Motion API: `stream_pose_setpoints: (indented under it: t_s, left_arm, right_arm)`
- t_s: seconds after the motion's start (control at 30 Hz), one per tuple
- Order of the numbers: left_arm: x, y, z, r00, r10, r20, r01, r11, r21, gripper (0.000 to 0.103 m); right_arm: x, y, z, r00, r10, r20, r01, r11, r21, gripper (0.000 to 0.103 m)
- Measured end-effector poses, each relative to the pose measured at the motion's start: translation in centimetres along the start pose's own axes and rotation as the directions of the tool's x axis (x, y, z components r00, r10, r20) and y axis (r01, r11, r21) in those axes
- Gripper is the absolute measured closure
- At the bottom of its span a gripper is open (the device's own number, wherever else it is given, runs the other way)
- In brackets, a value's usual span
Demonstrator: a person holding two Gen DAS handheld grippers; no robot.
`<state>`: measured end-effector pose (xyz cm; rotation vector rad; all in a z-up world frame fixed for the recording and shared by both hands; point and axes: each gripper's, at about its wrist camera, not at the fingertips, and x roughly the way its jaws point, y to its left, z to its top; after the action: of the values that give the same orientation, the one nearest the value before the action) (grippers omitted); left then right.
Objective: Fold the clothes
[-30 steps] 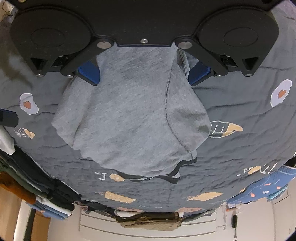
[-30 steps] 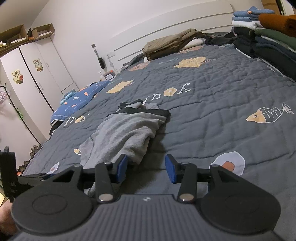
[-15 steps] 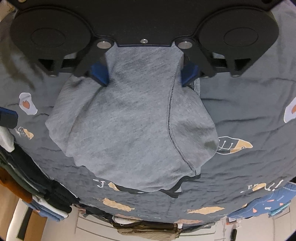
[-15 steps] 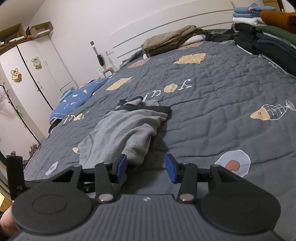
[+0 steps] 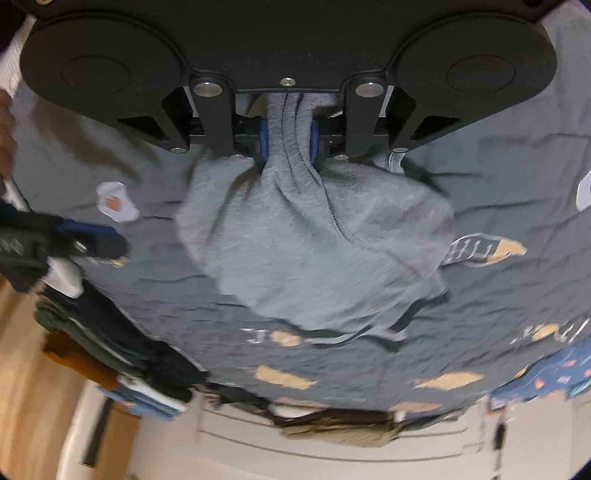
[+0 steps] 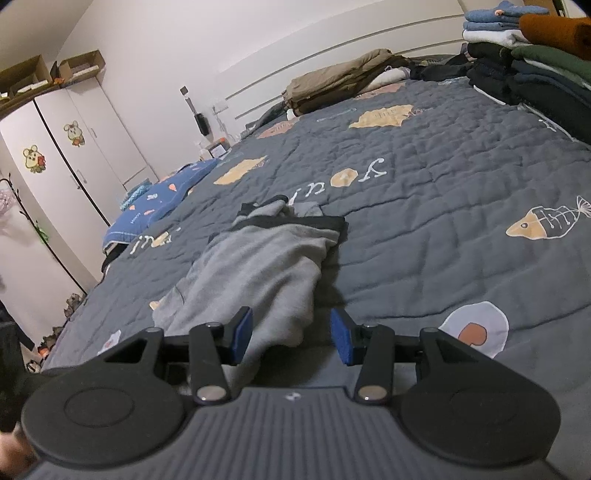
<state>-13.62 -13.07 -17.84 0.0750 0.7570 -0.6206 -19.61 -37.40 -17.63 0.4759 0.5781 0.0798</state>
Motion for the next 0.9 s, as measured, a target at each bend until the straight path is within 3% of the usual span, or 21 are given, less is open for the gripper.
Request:
stream_pose_setpoints:
  t_s: [0.17, 0.43, 0.53, 0.6, 0.67, 0.77, 0.83, 0.9]
  left_arm:
    - [-1.2, -3.5, -0.9, 0.996, -0.09, 0.0, 0.089, 0.992, 0.091, 0.084]
    - [-1.5, -8.7, -5.3, 0.981, -0.17, -0.089, 0.185, 0.961, 0.203, 0.093]
    - [-1.3, -9.1, -6.2, 0.988, -0.132, -0.084, 0.148, 0.963, 0.224, 0.093]
    - [-1.6, -8.4, -6.0, 0.987, -0.141, -0.073, 0.153, 0.971, 0.186, 0.093]
    - [-2.4, -7.9, -5.0, 0.986, -0.158, -0.054, 0.164, 0.974, 0.157, 0.087]
    - [-2.4, -6.0, -3.9, 0.992, -0.122, -0.032, 0.125, 0.986, 0.111, 0.078]
    - [-2.2, -4.6, -3.2, 0.995, -0.094, -0.019, 0.095, 0.992, 0.079, 0.049]
    - [-2.1, -3.2, -2.5, 0.998, -0.065, -0.007, 0.065, 0.997, 0.047, 0.045]
  right_arm:
    - [-1.0, -0.2, 0.4, 1.0, 0.009, 0.016, -0.009, 1.0, 0.008, 0.057]
    - [-1.6, -0.7, 0.6, 1.0, 0.017, 0.0, -0.017, 1.0, 0.021, 0.057]
    - [-1.5, -0.6, 0.4, 1.0, 0.019, -0.012, -0.019, 1.0, 0.012, 0.057]
    - [-1.6, -0.6, 0.3, 1.0, 0.018, -0.018, -0.018, 1.0, 0.01, 0.057]
    - [-1.7, -0.6, 0.2, 1.0, 0.016, -0.024, -0.016, 1.0, 0.009, 0.057]
    - [-2.0, -0.5, 0.3, 0.999, 0.022, -0.023, -0.022, 1.0, 0.001, 0.057]
    - [-2.0, -0.5, 0.4, 0.999, 0.025, -0.02, -0.025, 1.0, 0.003, 0.057]
    - [-1.9, -0.6, 0.4, 1.0, 0.024, -0.02, -0.024, 1.0, 0.009, 0.057]
